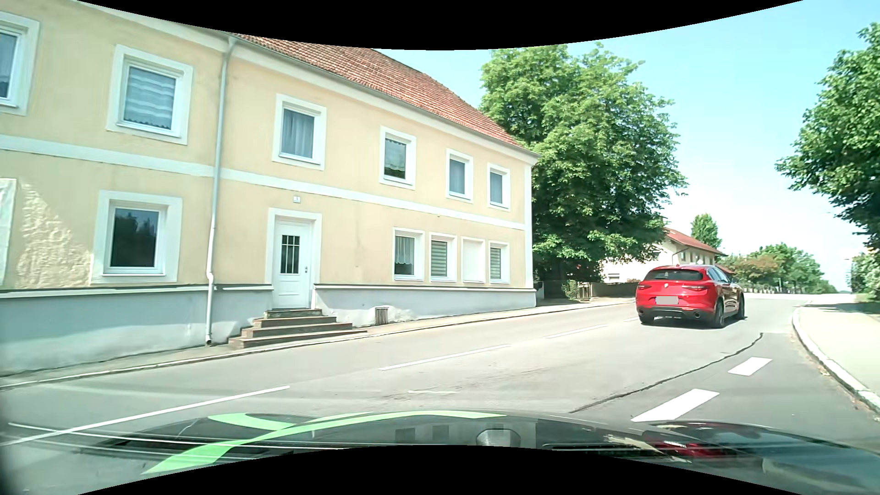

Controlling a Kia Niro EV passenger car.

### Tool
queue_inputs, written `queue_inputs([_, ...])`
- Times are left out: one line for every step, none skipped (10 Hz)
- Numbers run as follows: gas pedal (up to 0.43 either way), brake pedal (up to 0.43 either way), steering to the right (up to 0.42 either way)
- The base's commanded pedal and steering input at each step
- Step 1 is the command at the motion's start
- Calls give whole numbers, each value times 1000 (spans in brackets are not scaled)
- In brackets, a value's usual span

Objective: Follow the waypoints while adhering to traffic rules and regulations

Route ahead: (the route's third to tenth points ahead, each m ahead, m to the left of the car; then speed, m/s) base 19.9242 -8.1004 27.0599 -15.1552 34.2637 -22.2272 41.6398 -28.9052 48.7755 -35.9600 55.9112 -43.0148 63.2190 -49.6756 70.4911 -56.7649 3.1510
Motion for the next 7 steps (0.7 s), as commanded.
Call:
queue_inputs([500,0,305])
queue_inputs([500,0,282])
queue_inputs([500,0,269])
queue_inputs([500,0,258])
queue_inputs([512,0,251])
queue_inputs([512,0,247])
queue_inputs([512,0,236])
